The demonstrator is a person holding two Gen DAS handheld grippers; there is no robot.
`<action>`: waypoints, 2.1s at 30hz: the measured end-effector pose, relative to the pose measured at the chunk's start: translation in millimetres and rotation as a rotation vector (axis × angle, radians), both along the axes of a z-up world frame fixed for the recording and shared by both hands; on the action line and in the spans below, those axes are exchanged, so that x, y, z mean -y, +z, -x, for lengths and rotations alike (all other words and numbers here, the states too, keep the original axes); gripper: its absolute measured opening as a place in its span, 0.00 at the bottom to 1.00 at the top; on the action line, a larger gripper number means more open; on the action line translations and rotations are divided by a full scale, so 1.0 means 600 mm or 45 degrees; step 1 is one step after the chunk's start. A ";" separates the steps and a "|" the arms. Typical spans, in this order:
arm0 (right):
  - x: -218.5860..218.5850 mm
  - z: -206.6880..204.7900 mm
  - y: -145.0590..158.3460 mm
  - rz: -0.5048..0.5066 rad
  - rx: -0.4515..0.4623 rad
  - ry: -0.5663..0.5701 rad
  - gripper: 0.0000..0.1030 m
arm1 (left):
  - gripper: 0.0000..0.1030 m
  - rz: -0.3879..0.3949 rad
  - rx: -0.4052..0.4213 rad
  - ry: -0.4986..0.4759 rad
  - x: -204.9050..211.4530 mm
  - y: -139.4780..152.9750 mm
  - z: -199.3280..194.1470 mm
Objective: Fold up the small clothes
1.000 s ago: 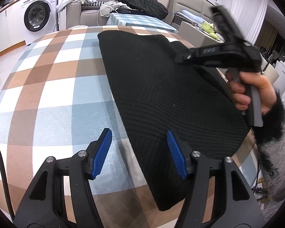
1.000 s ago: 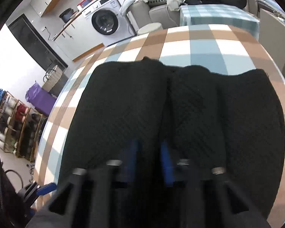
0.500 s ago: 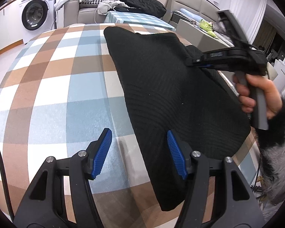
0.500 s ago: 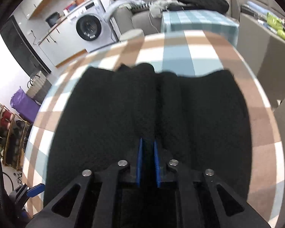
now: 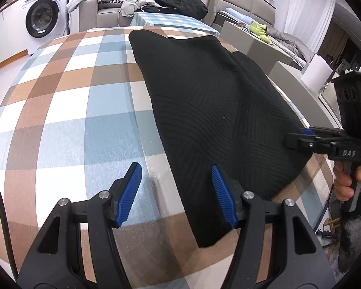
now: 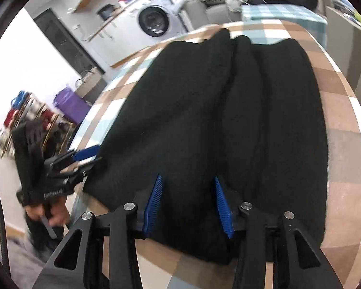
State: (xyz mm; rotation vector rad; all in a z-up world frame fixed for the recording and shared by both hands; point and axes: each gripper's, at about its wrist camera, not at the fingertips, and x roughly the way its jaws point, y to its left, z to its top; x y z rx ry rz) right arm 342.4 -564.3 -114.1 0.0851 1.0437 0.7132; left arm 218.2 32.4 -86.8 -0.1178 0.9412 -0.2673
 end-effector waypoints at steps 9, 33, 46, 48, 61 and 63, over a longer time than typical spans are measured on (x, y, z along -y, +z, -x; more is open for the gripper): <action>0.029 0.023 0.035 0.002 0.094 -0.037 0.07 | 0.60 0.015 0.011 -0.012 0.003 0.011 0.021; 0.071 0.054 -0.007 0.072 0.023 -0.074 0.34 | 0.60 -0.099 -0.023 -0.116 0.034 -0.009 0.052; 0.049 -0.067 -0.014 -0.099 -0.006 -0.224 0.50 | 0.60 0.061 -0.009 0.044 -0.005 0.008 -0.017; 0.033 -0.090 -0.012 -0.109 0.006 -0.221 0.49 | 0.60 0.063 -0.006 0.047 -0.004 0.008 -0.028; 0.052 -0.104 -0.015 0.006 0.003 -0.292 0.13 | 0.60 0.067 -0.040 0.070 0.004 -0.013 -0.081; 0.066 -0.091 0.003 -0.013 0.043 -0.300 0.29 | 0.60 0.080 -0.045 0.075 0.002 -0.017 -0.092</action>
